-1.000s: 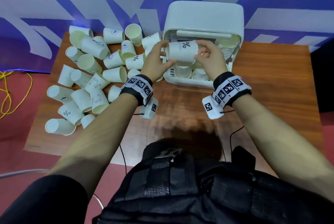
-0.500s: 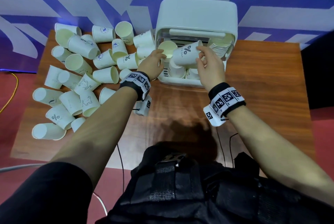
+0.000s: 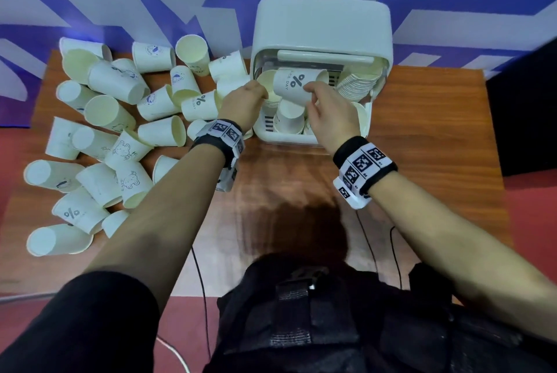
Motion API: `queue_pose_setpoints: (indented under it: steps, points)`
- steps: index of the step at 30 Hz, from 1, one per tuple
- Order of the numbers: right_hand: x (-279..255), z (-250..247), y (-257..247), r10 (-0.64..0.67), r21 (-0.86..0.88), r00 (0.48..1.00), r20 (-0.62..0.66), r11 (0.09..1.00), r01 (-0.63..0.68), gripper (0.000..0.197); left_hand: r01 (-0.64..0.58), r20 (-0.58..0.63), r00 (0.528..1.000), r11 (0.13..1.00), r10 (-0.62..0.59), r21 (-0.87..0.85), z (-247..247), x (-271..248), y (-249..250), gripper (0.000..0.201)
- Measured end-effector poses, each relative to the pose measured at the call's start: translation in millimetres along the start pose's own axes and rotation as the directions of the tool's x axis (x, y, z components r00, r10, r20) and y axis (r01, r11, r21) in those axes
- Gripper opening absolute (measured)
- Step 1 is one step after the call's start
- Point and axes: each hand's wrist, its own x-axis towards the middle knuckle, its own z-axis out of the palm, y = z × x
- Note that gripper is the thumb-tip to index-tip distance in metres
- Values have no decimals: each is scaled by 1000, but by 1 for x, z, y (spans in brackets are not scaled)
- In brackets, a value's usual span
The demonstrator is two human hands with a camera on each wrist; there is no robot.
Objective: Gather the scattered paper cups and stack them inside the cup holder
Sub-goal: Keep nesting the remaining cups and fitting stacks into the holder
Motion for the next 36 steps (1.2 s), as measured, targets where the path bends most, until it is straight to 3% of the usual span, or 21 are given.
queue_pose_setpoints:
  steps: [3, 5, 8, 11, 24, 29, 36]
  points:
    - [4, 5, -6, -7, -38, 1000, 26, 999, 8, 31, -5, -48, 999, 991, -2, -134, 8, -2, 4, 22]
    - [7, 9, -10, -29, -64, 999, 29, 997, 31, 30, 46, -79, 994, 965, -69, -257, 9, -3, 7, 20]
    - [13, 13, -15, -59, -105, 996, 62, 992, 65, 31, 125, -83, 979, 872, -185, -474, 4, -3, 10, 18]
    - [20, 11, -21, -56, -116, 990, 130, 991, 72, 32, 150, -97, 964, 804, -249, -575, -2, -6, 8, 23]
    - [33, 13, -33, -170, -212, 956, 240, 951, 223, 36, 83, -150, 965, 794, -214, -602, -19, -25, -16, 31]
    - [36, 9, -50, -133, -388, 940, 316, 886, 255, 43, 67, -144, 971, 793, -193, -606, -19, -31, -19, 42]
    - [45, 12, -61, -154, -479, 892, 426, 798, 367, 37, 33, -109, 986, 786, -127, -617, -23, -31, -15, 49]
